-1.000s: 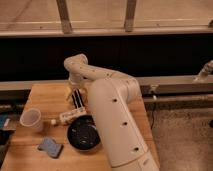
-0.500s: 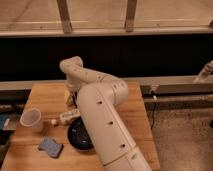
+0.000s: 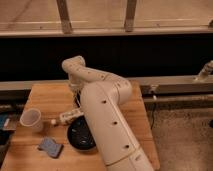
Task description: Place the eraser on the white sponge
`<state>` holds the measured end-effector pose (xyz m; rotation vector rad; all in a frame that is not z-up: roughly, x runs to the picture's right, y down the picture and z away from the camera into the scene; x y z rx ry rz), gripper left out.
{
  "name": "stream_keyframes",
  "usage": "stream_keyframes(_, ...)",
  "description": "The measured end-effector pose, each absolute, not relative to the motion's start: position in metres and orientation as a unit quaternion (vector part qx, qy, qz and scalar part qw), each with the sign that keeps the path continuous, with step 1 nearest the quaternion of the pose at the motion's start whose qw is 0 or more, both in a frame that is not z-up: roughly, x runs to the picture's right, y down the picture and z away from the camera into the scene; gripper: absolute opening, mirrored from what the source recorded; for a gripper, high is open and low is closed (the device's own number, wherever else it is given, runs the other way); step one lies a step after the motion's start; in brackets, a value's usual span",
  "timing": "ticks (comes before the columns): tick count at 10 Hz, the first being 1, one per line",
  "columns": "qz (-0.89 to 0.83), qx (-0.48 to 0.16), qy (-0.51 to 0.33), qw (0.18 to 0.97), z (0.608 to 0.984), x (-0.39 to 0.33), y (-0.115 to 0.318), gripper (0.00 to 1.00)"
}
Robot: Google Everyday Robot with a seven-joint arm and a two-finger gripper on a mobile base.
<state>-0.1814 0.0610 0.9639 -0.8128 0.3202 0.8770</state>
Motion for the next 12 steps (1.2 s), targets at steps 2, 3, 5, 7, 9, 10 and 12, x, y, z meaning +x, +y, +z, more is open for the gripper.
stream_keyframes(2,0.419,-0.372,0.145,0.816,0.959,-0.174,0.055,0.01)
stream_keyframes(3,0.426,-0.363,0.143,0.817,0.954,-0.168,0.047,0.00)
stream_keyframes(5,0.440,-0.337,0.139,0.821,0.938,-0.155,0.019,0.00)
stream_keyframes(7,0.443,-0.315,0.132,0.829,0.915,-0.148,-0.011,0.00)
stream_keyframes(9,0.438,-0.291,0.122,0.842,0.875,-0.139,-0.051,0.00)
stream_keyframes(10,0.432,-0.283,0.119,0.848,0.862,-0.137,-0.063,0.00)
stream_keyframes(12,0.403,-0.270,0.112,0.867,0.826,-0.139,-0.074,0.00)
